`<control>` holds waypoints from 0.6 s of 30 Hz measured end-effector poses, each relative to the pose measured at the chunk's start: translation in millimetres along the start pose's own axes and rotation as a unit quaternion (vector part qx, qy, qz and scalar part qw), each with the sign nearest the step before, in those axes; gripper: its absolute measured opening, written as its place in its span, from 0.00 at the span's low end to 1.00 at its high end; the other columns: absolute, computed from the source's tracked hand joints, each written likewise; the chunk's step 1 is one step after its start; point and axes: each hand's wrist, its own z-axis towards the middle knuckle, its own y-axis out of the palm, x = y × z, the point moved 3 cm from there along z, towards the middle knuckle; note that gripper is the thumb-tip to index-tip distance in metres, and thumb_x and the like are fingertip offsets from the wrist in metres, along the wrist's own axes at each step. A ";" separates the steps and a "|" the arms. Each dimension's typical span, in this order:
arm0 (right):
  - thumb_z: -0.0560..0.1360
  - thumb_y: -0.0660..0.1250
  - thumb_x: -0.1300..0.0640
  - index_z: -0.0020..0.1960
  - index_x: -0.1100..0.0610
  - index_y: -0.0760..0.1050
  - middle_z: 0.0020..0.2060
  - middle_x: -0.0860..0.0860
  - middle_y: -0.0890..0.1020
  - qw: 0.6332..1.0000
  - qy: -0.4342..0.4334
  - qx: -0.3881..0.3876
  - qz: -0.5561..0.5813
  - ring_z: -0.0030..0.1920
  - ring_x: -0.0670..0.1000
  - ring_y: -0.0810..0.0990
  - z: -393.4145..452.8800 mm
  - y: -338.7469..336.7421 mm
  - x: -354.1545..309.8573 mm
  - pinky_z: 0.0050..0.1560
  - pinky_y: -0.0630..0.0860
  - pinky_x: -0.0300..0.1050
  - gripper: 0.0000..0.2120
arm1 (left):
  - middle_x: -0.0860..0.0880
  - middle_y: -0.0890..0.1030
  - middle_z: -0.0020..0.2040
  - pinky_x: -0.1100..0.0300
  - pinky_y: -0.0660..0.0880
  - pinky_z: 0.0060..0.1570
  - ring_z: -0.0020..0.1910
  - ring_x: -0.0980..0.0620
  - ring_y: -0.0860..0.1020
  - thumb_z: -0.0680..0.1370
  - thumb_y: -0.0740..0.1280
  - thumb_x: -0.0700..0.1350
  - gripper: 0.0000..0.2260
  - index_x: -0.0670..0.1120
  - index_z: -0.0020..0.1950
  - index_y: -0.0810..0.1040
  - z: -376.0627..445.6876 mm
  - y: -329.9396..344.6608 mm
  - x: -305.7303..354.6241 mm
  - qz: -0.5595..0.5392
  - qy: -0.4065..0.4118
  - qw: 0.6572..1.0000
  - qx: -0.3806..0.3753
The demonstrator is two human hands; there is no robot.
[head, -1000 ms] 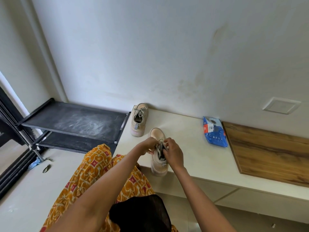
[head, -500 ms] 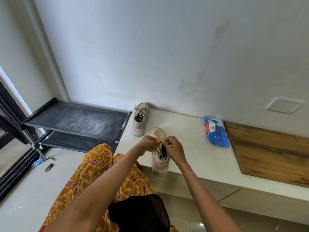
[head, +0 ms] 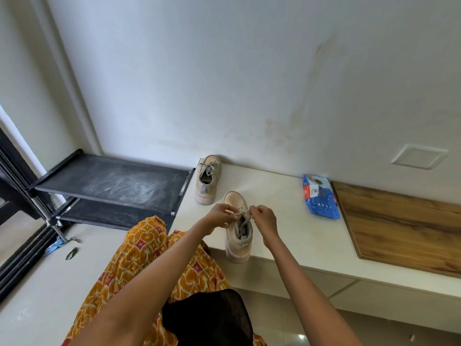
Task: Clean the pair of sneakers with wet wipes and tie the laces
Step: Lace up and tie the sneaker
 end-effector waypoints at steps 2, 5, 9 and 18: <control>0.74 0.59 0.56 0.38 0.61 0.74 0.34 0.55 0.79 0.999 0.030 -0.034 0.027 0.37 0.52 0.76 1.1 0.7 -5.9 0.42 0.75 0.50 0.11 | 0.42 0.80 0.46 0.60 0.79 0.42 0.42 0.50 0.79 0.75 0.68 0.37 0.08 0.40 0.54 0.78 1.0 -1.6 1.0 0.058 0.009 0.998 0.021; 0.73 0.57 0.64 0.34 0.61 0.72 0.27 0.53 0.76 0.984 0.078 -0.084 0.135 0.31 0.51 0.74 1.6 -3.6 -17.5 0.40 0.75 0.47 0.10 | 0.44 0.80 0.40 0.61 0.77 0.38 0.36 0.52 0.77 0.75 0.68 0.41 0.07 0.38 0.48 0.81 0.8 -0.5 14.0 0.196 0.038 0.976 0.088; 0.75 0.59 0.67 0.34 0.58 0.67 0.25 0.51 0.68 0.929 0.129 -0.061 0.340 0.22 0.46 0.66 7.9 -25.8 -25.8 0.25 0.68 0.38 0.11 | 0.44 0.75 0.40 0.62 0.73 0.31 0.33 0.51 0.73 0.78 0.59 0.43 0.08 0.39 0.48 0.74 -3.6 -1.5 24.0 0.205 -0.049 0.976 0.061; 0.75 0.65 0.60 0.43 0.57 0.70 0.32 0.50 0.72 0.883 0.100 -0.013 0.459 0.22 0.43 0.65 23.6 -59.5 -32.5 0.21 0.62 0.34 0.05 | 0.45 0.74 0.40 0.52 0.74 0.45 0.40 0.47 0.74 0.79 0.56 0.41 0.09 0.44 0.38 0.68 -10.0 -21.8 30.9 -0.245 -0.056 0.968 0.008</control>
